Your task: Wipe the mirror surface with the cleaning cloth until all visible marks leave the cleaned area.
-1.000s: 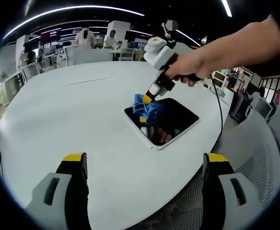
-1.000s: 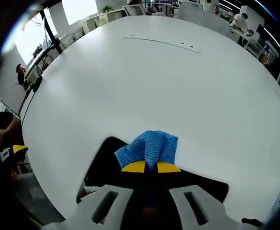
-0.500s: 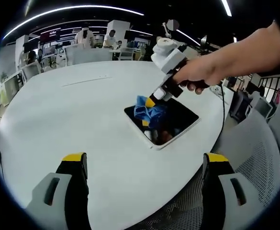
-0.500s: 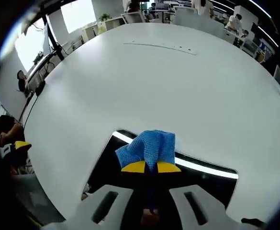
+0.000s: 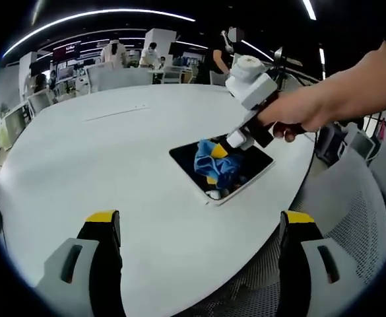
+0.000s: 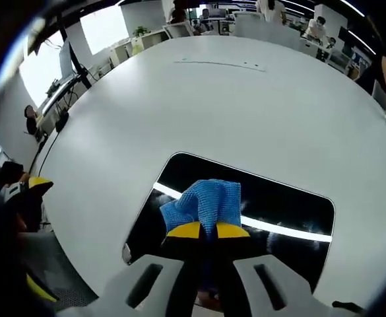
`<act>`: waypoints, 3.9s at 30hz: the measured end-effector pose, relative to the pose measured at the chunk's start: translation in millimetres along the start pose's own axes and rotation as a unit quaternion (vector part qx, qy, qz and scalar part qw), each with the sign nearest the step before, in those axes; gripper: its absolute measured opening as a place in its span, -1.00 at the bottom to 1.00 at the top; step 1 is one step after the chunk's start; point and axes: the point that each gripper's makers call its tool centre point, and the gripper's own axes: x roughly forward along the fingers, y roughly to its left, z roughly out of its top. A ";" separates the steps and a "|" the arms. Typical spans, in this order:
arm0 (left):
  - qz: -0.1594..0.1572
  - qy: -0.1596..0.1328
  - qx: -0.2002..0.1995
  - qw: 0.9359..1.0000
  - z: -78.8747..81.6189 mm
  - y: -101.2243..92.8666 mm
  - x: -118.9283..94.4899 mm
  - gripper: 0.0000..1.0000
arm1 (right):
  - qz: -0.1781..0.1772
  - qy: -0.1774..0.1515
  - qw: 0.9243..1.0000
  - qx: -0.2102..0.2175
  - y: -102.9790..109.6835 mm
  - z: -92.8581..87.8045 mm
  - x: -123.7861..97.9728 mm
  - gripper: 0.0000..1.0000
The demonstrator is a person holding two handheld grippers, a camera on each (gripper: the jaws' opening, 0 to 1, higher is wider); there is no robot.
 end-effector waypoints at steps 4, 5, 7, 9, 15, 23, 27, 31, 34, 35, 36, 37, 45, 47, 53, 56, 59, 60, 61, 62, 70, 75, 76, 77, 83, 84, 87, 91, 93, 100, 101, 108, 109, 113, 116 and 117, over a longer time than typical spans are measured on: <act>0.002 0.003 0.004 1.000 -1.1 0.3 -0.3 0.98 | 0.002 -0.005 1.000 -0.001 3.6 -5.1 -3.3 -0.99; 0.005 0.003 0.011 1.000 -0.8 1.6 -0.5 0.98 | 0.003 -0.005 1.000 -0.001 4.2 -5.9 -3.8 -0.99; 0.005 0.002 0.013 1.000 -0.2 1.7 -0.8 0.98 | 0.006 -0.005 1.000 -0.002 5.7 -6.4 -3.9 -0.99; 0.010 0.001 0.014 1.000 0.5 3.7 -1.4 0.98 | 0.014 -0.003 1.000 0.004 7.6 -8.0 -4.9 -0.99; 0.017 -0.004 0.021 1.000 1.9 6.7 -2.0 0.98 | 0.026 0.008 1.000 0.012 13.9 -14.8 -8.3 -1.00; 0.028 -0.005 0.026 0.999 1.8 12.2 -3.5 0.98 | 0.044 0.021 0.999 0.010 25.5 -30.9 -16.5 -1.00; 0.031 -0.001 0.029 0.999 0.0 13.6 -3.5 0.98 | 0.052 0.029 0.998 0.013 26.8 -35.3 -19.1 -1.00; 0.033 0.001 0.027 0.999 -0.7 14.8 -3.8 0.98 | 0.061 0.033 0.998 0.013 30.6 -43.0 -23.4 -1.00; 0.036 -0.001 0.027 0.999 0.3 15.7 -4.0 0.98 | 0.065 0.037 0.997 0.008 33.3 -46.5 -25.2 -1.00; 0.036 0.000 0.028 0.999 0.2 15.4 -3.9 0.98 | 0.067 0.038 0.997 0.008 34.2 -46.9 -25.4 -1.00; 0.035 -0.001 0.029 0.999 0.7 15.1 -3.8 0.98 | 0.071 0.039 0.997 0.006 35.8 -47.8 -26.0 -1.00; 0.035 -0.003 0.030 0.999 1.3 15.0 -3.8 0.98 | 0.073 0.040 0.997 0.003 36.6 -49.0 -26.6 -1.00; 0.036 0.002 0.025 0.999 -0.6 15.7 -3.2 0.98 | 0.079 0.043 0.996 0.004 35.3 -49.3 -25.6 -1.00; 0.038 -0.001 0.026 0.999 0.4 16.6 -3.7 0.98 | 0.080 0.042 0.996 0.004 36.0 -49.8 -26.2 -1.00; 0.040 0.002 0.023 0.999 -0.8 17.2 -3.7 0.98 | 0.088 0.039 0.995 0.010 31.7 -49.6 -27.9 -1.00; 0.042 0.005 0.024 0.999 -1.7 18.0 -3.7 0.98 | 0.086 0.038 0.995 0.012 29.3 -50.8 -28.5 -1.00; 0.045 0.008 0.023 0.999 -3.3 19.8 -4.2 0.98 | 0.087 0.035 0.995 0.017 25.4 -52.8 -29.7 -1.00; 0.044 0.008 0.024 0.999 -3.5 19.5 -4.0 0.98 | 0.087 0.034 0.995 0.020 23.4 -53.4 -30.4 -1.00; 0.043 0.008 0.023 0.999 -3.5 19.3 -3.9 0.98 | 0.087 0.034 0.995 0.022 22.5 -53.5 -30.5 -1.00; 0.041 0.007 0.022 0.999 -3.0 18.3 -3.7 0.98 | 0.088 0.033 0.995 0.025 20.7 -53.8 -30.8 -1.00; 0.030 -0.008 0.023 0.999 2.8 13.4 -4.3 0.98 | 0.086 0.033 0.995 0.034 9.3 -55.8 -32.9 -1.00; 0.029 0.000 0.021 0.999 -0.7 13.5 -3.3 0.98 | 0.081 0.036 0.995 0.041 0.5 -59.7 -35.8 -1.00; 0.028 0.003 0.020 0.999 -1.7 13.6 -3.0 0.98 | 0.081 0.036 0.995 0.044 -1.4 -60.3 -36.3 -1.00; 0.029 0.005 0.018 0.999 -2.4 13.6 -3.1 0.98 | 0.082 0.036 0.995 0.050 -2.8 -60.6 -36.5 -1.00; 0.028 0.007 0.017 0.999 -3.6 13.2 -2.9 0.98 | 0.085 0.036 0.994 0.064 -2.1 -60.5 -37.0 -1.00; 0.027 0.006 0.018 0.999 -2.7 12.7 -2.9 0.98 | 0.085 0.037 0.994 0.064 -1.6 -60.0 -36.2 -1.00; 0.030 0.006 0.017 0.999 -3.0 14.1 -3.3 0.98 | 0.093 0.044 0.990 0.094 -1.1 -57.7 -34.6 -1.00; 0.032 0.002 0.018 0.999 -1.6 15.8 -3.6 0.98 | 0.096 0.045 0.988 0.115 -5.2 -52.0 -32.5 -1.00; 0.033 0.006 0.016 0.999 -3.6 16.6 -3.1 0.98 | 0.099 0.049 0.987 0.115 -5.8 -50.2 -30.2 -1.00; 0.028 0.014 0.012 0.999 -7.0 15.2 -1.9 0.98 | 0.098 0.052 0.989 0.101 -8.2 -37.6 -23.2 -1.00; 0.027 0.014 0.013 0.999 -6.9 14.5 -1.9 0.98 | 0.097 0.052 0.989 0.099 -9.1 -35.3 -22.0 -1.00; 0.024 0.015 0.005 1.000 -7.4 14.2 -1.0 0.98 | 0.090 0.053 0.991 0.087 -17.9 -18.4 -11.9 -1.00; 0.023 0.016 0.004 1.000 -7.6 13.6 -0.9 0.98 | 0.090 0.054 0.991 0.084 -18.7 -16.6 -10.7 -1.00; 0.022 0.018 0.002 1.000 -8.8 12.8 -0.3 0.98 | 0.087 0.053 0.992 0.076 -23.7 -8.5 -5.9 -1.00; 0.022 0.016 0.003 1.000 -8.0 12.8 -0.5 0.98 | 0.087 0.053 0.992 0.076 -26.1 -3.8 -3.4 -1.00; 0.022 0.017 0.002 1.000 -8.2 12.8 -0.6 0.98 | 0.087 0.054 0.992 0.075 -26.8 -2.0 -2.4 -1.00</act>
